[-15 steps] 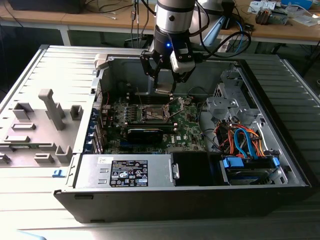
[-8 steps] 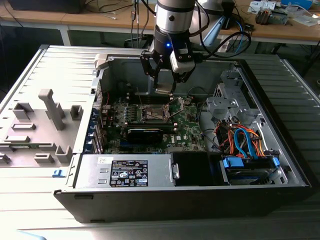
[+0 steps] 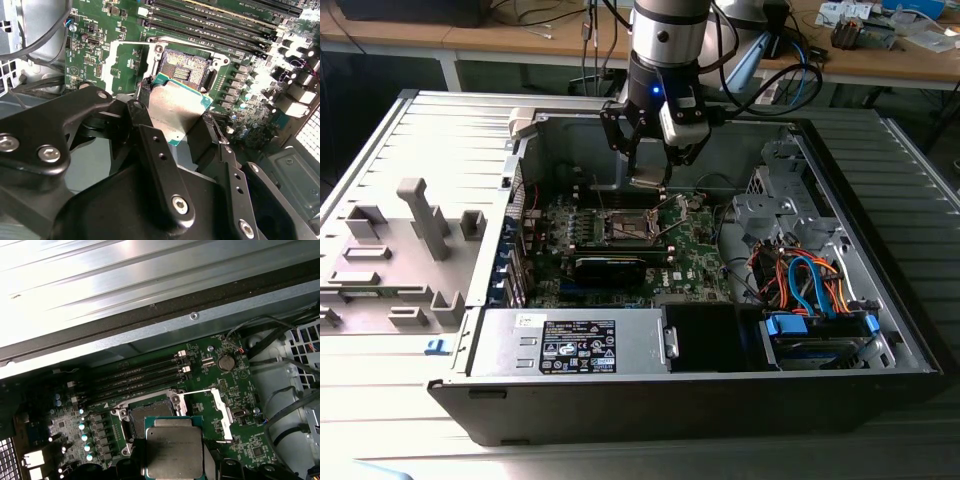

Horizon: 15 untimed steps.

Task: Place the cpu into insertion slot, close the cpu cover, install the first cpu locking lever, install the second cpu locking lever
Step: 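Place the cpu into insertion slot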

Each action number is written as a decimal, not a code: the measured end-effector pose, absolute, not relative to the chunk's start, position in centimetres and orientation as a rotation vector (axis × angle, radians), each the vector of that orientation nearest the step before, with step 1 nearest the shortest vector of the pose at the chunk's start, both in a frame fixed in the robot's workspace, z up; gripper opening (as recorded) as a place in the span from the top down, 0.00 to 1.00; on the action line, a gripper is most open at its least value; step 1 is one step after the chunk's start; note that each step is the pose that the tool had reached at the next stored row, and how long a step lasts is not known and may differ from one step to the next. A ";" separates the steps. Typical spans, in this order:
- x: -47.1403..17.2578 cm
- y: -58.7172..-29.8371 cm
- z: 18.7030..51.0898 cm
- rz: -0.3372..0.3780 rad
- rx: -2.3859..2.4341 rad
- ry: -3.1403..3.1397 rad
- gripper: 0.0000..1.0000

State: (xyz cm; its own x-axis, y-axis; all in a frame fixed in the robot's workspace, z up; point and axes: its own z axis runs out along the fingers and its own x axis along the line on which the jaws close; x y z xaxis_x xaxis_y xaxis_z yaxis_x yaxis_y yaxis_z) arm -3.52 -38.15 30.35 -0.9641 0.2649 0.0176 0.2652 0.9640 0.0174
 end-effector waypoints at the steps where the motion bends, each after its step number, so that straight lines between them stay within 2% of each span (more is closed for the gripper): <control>1: -3.5 -38.2 30.3 -0.031 -0.419 -3.098 0.45; 15: -3.5 -38.2 30.3 -0.031 -0.430 -3.097 0.45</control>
State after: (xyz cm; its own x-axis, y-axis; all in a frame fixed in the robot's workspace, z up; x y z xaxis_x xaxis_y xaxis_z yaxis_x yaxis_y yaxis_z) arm -3.52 -38.15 30.34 -0.9620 0.2726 0.0175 0.2729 0.9619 0.0174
